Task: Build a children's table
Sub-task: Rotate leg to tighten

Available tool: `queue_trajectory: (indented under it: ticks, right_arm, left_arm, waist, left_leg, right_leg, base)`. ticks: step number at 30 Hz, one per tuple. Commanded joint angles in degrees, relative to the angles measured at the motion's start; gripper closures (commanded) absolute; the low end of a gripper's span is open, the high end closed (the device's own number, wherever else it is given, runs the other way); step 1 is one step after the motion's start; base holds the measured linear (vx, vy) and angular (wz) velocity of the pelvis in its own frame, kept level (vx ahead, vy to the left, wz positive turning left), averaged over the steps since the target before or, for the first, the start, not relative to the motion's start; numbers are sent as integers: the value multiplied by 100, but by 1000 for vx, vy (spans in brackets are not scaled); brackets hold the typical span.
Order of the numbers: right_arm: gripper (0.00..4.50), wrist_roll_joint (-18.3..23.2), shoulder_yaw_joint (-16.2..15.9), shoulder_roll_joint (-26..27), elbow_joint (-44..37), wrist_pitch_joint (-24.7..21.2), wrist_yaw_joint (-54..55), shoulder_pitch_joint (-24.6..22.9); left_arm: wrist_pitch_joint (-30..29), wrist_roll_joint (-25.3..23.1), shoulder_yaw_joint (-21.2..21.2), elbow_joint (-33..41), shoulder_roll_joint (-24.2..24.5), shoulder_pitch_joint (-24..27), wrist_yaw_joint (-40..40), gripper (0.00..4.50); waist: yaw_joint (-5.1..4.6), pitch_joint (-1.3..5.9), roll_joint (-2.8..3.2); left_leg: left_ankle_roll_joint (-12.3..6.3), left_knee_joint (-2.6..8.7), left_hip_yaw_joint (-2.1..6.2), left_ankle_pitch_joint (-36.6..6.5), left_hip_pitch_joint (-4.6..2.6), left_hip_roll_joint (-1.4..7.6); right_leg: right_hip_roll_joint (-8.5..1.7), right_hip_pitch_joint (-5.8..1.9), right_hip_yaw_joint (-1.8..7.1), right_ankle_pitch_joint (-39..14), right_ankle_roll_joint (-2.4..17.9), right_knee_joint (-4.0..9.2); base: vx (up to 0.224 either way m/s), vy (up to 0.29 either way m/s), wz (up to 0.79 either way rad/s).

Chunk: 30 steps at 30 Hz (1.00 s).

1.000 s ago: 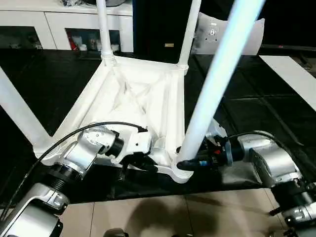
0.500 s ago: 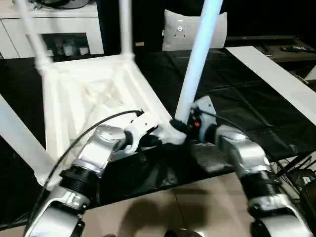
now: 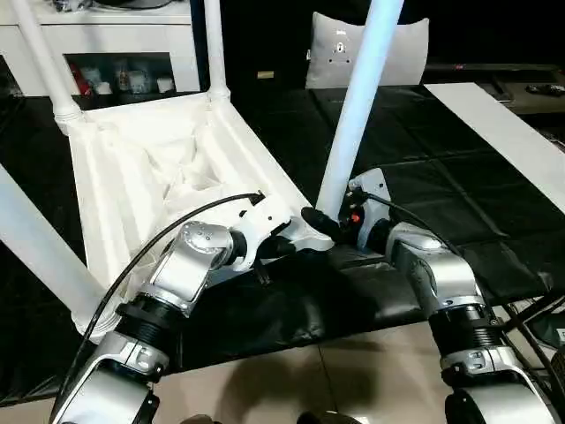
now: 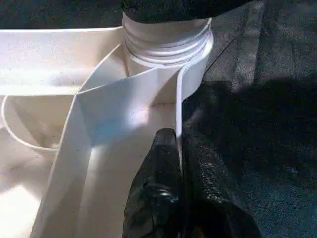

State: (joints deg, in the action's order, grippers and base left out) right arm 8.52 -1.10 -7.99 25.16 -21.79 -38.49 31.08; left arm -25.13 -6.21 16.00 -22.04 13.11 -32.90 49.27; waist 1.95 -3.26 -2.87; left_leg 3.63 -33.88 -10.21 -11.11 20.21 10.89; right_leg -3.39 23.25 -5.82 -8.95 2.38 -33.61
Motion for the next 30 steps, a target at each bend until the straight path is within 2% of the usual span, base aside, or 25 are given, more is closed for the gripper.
queue_trajectory:
  ticks: [1,2,3,4,5,6,8,10,11,13,15,16,17,19,20,25,26,28,29,30]
  right_arm:
    - [119,139,-282,97,-185,40,-237,-24]
    - [88,139,-282,97,-185,40,-237,-24]
    - [83,142,-282,79,-192,51,-261,-33]
    - [83,193,-341,-444,-268,358,-1054,-143]
    - [83,244,-418,-995,-333,679,-1976,-234]
    - [83,269,-451,-1174,-359,763,-2295,-262]
    - [83,370,-580,-1524,-441,773,-3065,-301]
    - [83,349,-671,-1662,-417,817,-3346,-292]
    - [113,342,-694,-1693,-407,831,-3412,-288]
    - [124,340,-755,-1767,-405,841,-3586,-285]
    - [141,335,-819,-1825,-399,846,-3744,-272]
    - [141,373,-897,-1889,-370,883,-3892,-252]
    - [163,385,-935,-1899,-328,911,-3947,-225]
    - [163,404,-1006,-1891,-212,977,-4065,-154]
    - [186,400,-1014,-1871,-173,990,-4112,-130]
    - [215,364,-1058,-1785,-66,1022,-4247,-96]
    - [237,366,-1055,-1758,-47,1026,-4235,-92]
    - [248,379,-1048,-1734,-32,1010,-4226,-88]
    - [251,418,-1062,-1713,-15,976,-4246,-92]
    - [255,418,-1062,-1713,-15,976,-4246,-92]
  left_arm:
    - [236,171,6,242,-139,-146,20,450]
    - [236,171,6,242,-139,-146,20,450]
    - [241,173,10,243,-129,-143,29,450]
    - [656,246,95,96,198,-82,604,450]
    - [1203,308,198,-87,546,-34,1239,450]
    - [1381,319,241,-145,658,-22,1444,450]
    - [1727,269,402,-245,861,-30,1827,450]
    - [1930,235,533,-260,972,-29,2077,450]
    - [1972,227,564,-263,998,-30,2134,450]
    - [2120,202,647,-269,1065,-34,2274,450]
    - [2238,169,728,-284,1120,-55,2391,450]
    - [2413,170,792,-336,1161,-88,2517,450]
    - [2504,188,844,-332,1185,-107,2646,450]
    - [2693,246,947,-314,1217,-148,2950,450]
    - [2743,264,969,-308,1213,-161,3043,450]
    - [2887,240,1004,-376,1173,-221,3187,450]
    - [2907,225,1007,-397,1165,-231,3180,450]
    - [2920,212,1010,-414,1155,-242,3170,450]
    - [2963,220,1024,-458,1149,-258,3165,450]
    - [2963,220,1024,-458,1149,-258,3165,450]
  waist:
    - [41,392,6]
    - [42,395,9]
    - [41,397,9]
    - [53,395,85]
    - [82,409,32]
    - [101,412,27]
    - [131,397,24]
    - [149,386,16]
    - [175,377,5]
    - [199,373,19]
    - [242,365,0]
    - [255,368,3]
    - [284,375,2]
    - [315,383,-9]
    - [318,387,-9]
    - [387,401,10]
    - [405,405,17]
    - [402,396,4]
    - [408,394,29]
    - [403,393,18]
  left_leg:
    - [-305,351,84,-727,-15,256]
    - [-291,353,88,-725,-15,259]
    - [-291,354,88,-716,-14,260]
    - [-289,352,96,-733,-22,254]
    - [-409,330,87,-816,-11,240]
    - [-497,328,79,-767,5,245]
    - [-588,329,72,-761,-6,253]
    - [-537,336,70,-794,-23,272]
    - [-495,342,79,-859,-35,277]
    - [-410,347,81,-916,-62,301]
    - [-340,353,77,-994,-84,307]
    - [-333,350,75,-1002,-81,304]
    - [-328,352,71,-994,-81,303]
    - [-315,351,75,-928,-63,299]
    - [-312,351,73,-908,-60,299]
    - [-301,346,65,-805,-63,322]
    - [-292,347,66,-788,-61,321]
    - [-260,352,68,-853,-61,313]
    - [-233,352,73,-908,-62,302]
    - [-231,350,68,-918,-60,299]
  right_leg:
    - [-540,-351,355,-1752,871,411]
    - [-542,-353,355,-1763,861,409]
    - [-538,-352,355,-1744,860,406]
    - [-538,-352,354,-1722,861,410]
    - [-524,-378,345,-1714,770,446]
    - [-532,-395,366,-1554,783,401]
    - [-518,-369,354,-1528,854,390]
    - [-528,-349,355,-1663,866,401]
    - [-534,-345,340,-1875,853,415]
    - [-541,-321,341,-2040,845,433]
    - [-539,-303,350,-2103,836,436]
    - [-544,-310,353,-2129,824,432]
    - [-548,-313,355,-2148,785,435]
    - [-558,-323,351,-2104,778,421]
    - [-553,-328,349,-2082,780,414]
    - [-552,-323,356,-1738,899,365]
    - [-554,-328,356,-1678,909,351]
    - [-558,-332,351,-1790,881,371]
    - [-565,-336,348,-1955,826,391]
    - [-556,-333,348,-1991,802,402]
  base:
    - [0,0,0]
    - [0,0,0]
    - [0,0,0]
    - [0,0,0]
    - [0,0,0]
    - [0,0,0]
    - [0,0,0]
    - [0,0,0]
    - [0,0,0]
    - [0,0,0]
    - [0,0,0]
    - [0,0,0]
    - [0,0,0]
    - [0,0,0]
    - [0,0,0]
    - [0,0,0]
    - [0,0,0]
    - [0,0,0]
    - [0,0,0]
    - [0,0,0]
